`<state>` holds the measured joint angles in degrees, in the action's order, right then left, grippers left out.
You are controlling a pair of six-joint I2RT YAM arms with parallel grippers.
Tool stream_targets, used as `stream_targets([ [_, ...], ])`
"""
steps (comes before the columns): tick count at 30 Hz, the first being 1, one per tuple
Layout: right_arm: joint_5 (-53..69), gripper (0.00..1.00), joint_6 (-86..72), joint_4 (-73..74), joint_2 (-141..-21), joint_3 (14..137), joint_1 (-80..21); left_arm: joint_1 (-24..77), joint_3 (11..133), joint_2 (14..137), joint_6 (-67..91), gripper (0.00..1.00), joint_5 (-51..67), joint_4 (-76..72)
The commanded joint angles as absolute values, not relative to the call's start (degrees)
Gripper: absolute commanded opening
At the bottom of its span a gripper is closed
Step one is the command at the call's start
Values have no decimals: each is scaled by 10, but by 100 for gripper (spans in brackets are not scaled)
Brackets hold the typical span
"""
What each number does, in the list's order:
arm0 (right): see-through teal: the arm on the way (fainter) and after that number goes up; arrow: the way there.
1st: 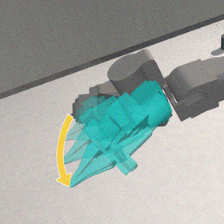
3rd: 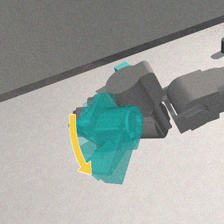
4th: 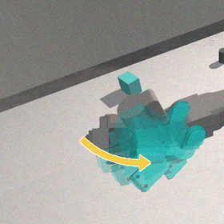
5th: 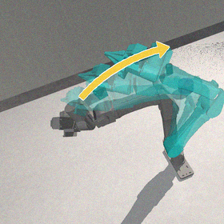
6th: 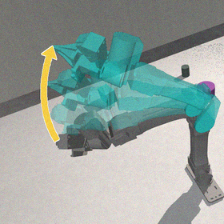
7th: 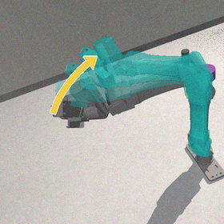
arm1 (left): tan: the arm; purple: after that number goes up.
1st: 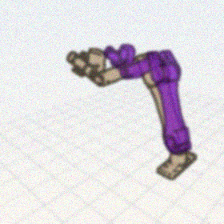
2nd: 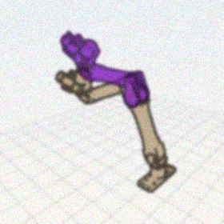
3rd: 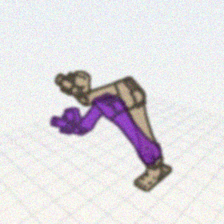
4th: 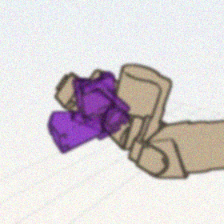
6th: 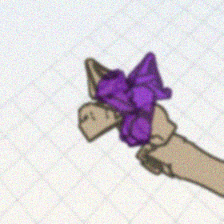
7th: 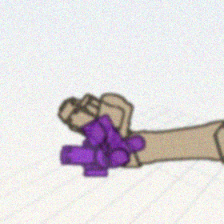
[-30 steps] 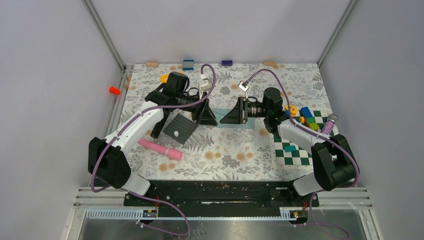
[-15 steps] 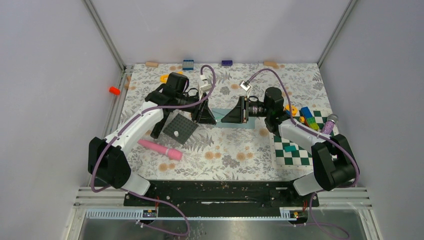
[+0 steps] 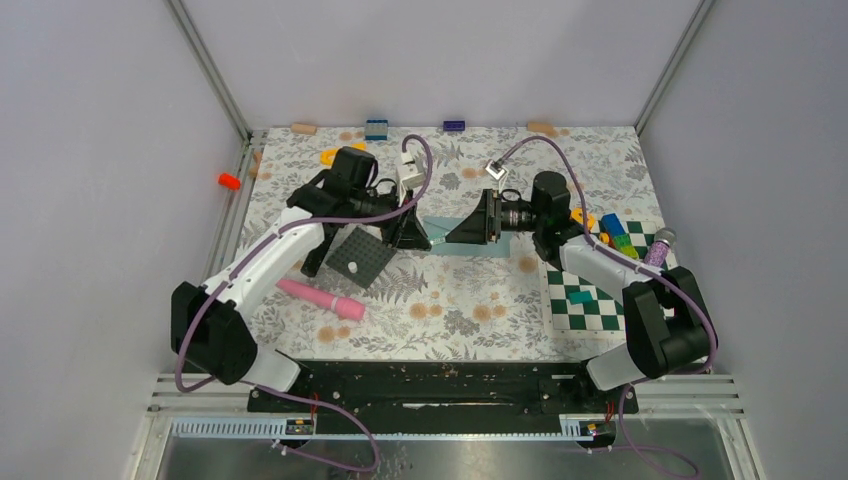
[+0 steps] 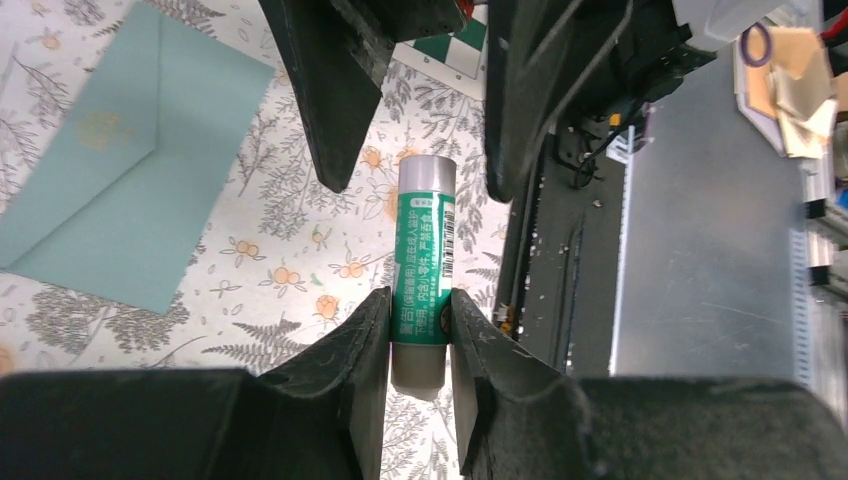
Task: Place the letter into the envelope and seal it
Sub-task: Screw the solid glue.
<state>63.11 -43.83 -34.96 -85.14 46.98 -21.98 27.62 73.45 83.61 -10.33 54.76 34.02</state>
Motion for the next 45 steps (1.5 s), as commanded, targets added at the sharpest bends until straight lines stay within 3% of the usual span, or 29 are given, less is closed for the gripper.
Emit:
stream_targets([
  [1, 649, 80, -445, -344, -840, 495, -202, 301, 726, 789, -155, 22, 485, 343],
  [15, 702, 60, -510, -327, -872, 502, -206, 333, 694, 756, -176, 19, 396, 322],
  [24, 689, 62, -530, -354, -897, 497, -212, 347, 688, 756, -178, 19, 390, 316],
  [33, 694, 50, -514, -333, -897, 499, -217, 348, 683, 756, -175, 18, 383, 308],
  [45, 706, 42, -524, -335, -891, 497, -222, 348, 679, 756, -174, 17, 380, 305],
])
